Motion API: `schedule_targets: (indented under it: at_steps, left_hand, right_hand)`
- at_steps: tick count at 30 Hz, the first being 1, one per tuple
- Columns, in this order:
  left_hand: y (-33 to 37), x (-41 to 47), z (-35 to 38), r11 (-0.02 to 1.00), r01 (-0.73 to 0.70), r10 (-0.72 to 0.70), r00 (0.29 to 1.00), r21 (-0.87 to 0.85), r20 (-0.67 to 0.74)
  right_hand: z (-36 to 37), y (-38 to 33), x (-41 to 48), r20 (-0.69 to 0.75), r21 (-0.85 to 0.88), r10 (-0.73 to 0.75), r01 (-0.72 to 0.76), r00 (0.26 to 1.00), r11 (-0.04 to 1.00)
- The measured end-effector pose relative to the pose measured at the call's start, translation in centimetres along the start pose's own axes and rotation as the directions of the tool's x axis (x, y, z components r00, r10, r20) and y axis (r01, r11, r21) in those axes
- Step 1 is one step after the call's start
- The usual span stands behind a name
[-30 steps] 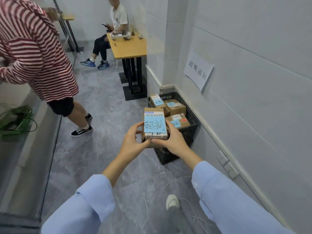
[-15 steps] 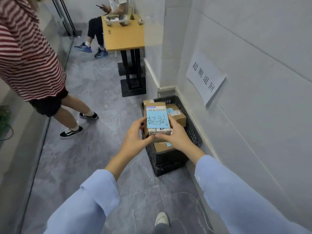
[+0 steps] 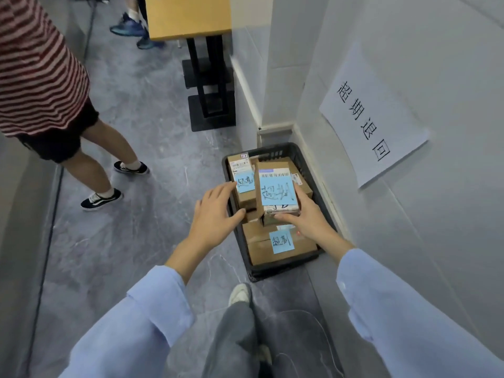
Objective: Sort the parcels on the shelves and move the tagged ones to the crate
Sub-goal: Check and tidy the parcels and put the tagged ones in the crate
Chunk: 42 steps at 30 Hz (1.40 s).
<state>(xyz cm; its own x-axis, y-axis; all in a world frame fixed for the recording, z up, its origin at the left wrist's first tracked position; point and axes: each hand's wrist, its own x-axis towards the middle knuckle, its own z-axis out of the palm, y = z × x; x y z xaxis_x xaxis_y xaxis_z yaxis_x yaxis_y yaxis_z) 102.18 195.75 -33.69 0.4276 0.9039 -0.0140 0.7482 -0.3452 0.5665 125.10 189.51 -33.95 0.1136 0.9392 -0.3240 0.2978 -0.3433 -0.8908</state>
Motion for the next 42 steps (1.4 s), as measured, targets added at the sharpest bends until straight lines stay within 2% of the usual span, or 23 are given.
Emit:
schedule_targets:
  at_steps: [10,19,31,42]
  left_hand:
    - [-8.0,11.8,2.3,0.987,0.153,-0.155,0.987,0.048,0.050]
    - [-13.4,17.7,5.3,0.979,0.188,-0.195,0.976,0.081,0.095]
    - [-16.3,18.8,7.1,0.972,0.228,-0.235,0.961,0.063,0.143]
    - [-14.2,17.0,5.1,0.959,0.147,-0.173,0.981,0.240,0.091]
  right_hand:
    - [-2.6,4.8,16.4,-0.040,-0.114,0.103,-0.107,0.994,0.988]
    - [-0.3,11.1,25.9,0.060,-0.124,0.186,-0.177,0.981,0.976]
    - [1.8,15.4,30.1,0.047,-0.175,0.268,-0.256,0.962,0.951]
    - [1.2,11.8,27.9,-0.087,-0.382,0.250,-0.264,0.964,0.886]
